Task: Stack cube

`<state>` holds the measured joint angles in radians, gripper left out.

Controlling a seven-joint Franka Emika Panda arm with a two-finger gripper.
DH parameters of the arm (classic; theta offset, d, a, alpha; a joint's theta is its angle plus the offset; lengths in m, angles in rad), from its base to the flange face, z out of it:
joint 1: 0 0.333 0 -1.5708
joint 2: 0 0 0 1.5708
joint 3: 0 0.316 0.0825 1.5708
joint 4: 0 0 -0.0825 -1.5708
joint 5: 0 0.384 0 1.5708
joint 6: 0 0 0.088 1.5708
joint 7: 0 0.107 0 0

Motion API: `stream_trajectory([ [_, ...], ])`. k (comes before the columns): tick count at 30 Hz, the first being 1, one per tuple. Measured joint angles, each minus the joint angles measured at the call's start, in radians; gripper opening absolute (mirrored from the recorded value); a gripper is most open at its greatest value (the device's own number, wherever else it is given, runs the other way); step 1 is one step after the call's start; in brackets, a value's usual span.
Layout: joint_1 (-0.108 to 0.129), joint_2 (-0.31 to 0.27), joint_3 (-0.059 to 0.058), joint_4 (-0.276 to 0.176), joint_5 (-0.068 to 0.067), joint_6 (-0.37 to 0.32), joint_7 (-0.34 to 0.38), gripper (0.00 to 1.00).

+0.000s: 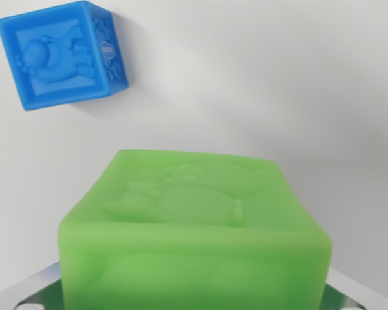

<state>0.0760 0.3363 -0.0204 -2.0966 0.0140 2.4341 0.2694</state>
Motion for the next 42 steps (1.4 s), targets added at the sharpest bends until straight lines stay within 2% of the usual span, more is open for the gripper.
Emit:
stream_trajectory([
  [42,0.114,-0.038,0.007,0.069,-0.004,-0.106,0.031,0.00],
])
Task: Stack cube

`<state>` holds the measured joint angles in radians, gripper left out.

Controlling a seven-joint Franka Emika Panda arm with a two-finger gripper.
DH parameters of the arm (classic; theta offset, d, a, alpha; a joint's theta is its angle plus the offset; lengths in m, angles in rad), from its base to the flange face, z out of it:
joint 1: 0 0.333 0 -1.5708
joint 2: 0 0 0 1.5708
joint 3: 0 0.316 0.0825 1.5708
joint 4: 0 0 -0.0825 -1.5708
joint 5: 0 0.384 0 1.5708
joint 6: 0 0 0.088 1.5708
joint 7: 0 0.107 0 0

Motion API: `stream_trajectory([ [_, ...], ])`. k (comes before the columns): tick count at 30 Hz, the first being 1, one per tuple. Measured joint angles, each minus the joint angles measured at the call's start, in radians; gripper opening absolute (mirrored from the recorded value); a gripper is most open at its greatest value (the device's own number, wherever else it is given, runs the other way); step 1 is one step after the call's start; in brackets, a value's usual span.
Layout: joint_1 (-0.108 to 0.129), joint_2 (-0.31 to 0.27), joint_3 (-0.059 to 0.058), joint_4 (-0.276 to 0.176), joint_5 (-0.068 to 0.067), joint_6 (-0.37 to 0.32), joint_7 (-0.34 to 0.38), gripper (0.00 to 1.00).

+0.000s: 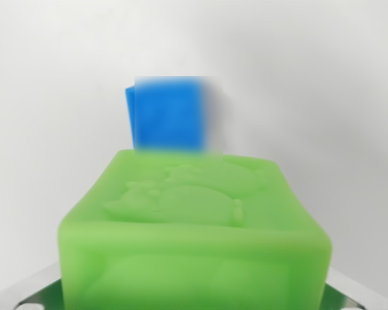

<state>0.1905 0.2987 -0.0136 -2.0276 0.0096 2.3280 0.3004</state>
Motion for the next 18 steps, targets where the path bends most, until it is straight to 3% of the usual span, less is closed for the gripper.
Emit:
stream_trajectory([
  [18,0.040,-0.004,0.004,0.038,-0.001,-0.042,0.010,0.00],
])
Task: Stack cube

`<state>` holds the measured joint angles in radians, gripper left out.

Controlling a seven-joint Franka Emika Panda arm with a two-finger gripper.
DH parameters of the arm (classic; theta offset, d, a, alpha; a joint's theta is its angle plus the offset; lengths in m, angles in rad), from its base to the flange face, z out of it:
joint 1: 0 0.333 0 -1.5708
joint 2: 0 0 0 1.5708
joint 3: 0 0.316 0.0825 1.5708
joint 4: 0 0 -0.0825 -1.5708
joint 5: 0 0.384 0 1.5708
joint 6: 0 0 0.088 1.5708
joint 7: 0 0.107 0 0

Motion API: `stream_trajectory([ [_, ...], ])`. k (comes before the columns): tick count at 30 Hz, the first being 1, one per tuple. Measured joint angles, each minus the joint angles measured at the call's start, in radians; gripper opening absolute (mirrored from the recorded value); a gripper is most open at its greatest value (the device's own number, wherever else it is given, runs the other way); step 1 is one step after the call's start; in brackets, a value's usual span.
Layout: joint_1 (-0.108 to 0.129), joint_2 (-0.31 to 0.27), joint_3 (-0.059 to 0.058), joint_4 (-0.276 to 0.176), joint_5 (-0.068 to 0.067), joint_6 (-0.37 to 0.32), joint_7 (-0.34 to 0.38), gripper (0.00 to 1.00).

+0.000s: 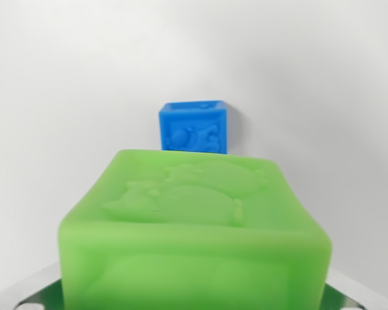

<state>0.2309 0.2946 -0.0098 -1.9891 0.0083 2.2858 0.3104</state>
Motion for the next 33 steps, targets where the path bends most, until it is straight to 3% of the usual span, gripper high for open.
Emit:
stream_trajectory([
  [33,0.002,0.161,-0.001,-0.029,0.000,0.182,0.000,0.00],
])
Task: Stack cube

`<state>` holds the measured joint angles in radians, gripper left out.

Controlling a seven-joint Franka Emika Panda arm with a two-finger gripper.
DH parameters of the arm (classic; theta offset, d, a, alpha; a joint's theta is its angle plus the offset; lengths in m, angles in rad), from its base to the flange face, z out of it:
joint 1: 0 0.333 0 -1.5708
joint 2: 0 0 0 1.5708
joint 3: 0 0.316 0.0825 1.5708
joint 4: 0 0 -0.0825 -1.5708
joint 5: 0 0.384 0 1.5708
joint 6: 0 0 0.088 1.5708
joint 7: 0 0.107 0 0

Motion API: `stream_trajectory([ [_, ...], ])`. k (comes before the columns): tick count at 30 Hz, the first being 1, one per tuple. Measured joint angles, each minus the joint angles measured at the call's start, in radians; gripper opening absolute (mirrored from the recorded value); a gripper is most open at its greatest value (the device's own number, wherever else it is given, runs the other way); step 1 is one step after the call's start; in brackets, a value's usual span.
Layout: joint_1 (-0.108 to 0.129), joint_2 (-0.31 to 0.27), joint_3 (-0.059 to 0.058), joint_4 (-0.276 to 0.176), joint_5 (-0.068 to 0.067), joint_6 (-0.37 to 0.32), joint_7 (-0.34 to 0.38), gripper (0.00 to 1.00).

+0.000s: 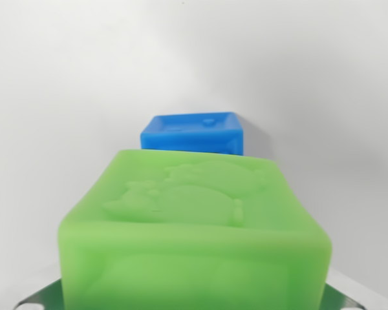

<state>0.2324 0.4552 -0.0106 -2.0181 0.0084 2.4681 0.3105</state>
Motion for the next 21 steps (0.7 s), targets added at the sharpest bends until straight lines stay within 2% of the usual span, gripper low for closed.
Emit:
stream_trajectory([
  [21,0.000,0.076,0.000,0.002,0.000,0.072,0.000,0.00],
])
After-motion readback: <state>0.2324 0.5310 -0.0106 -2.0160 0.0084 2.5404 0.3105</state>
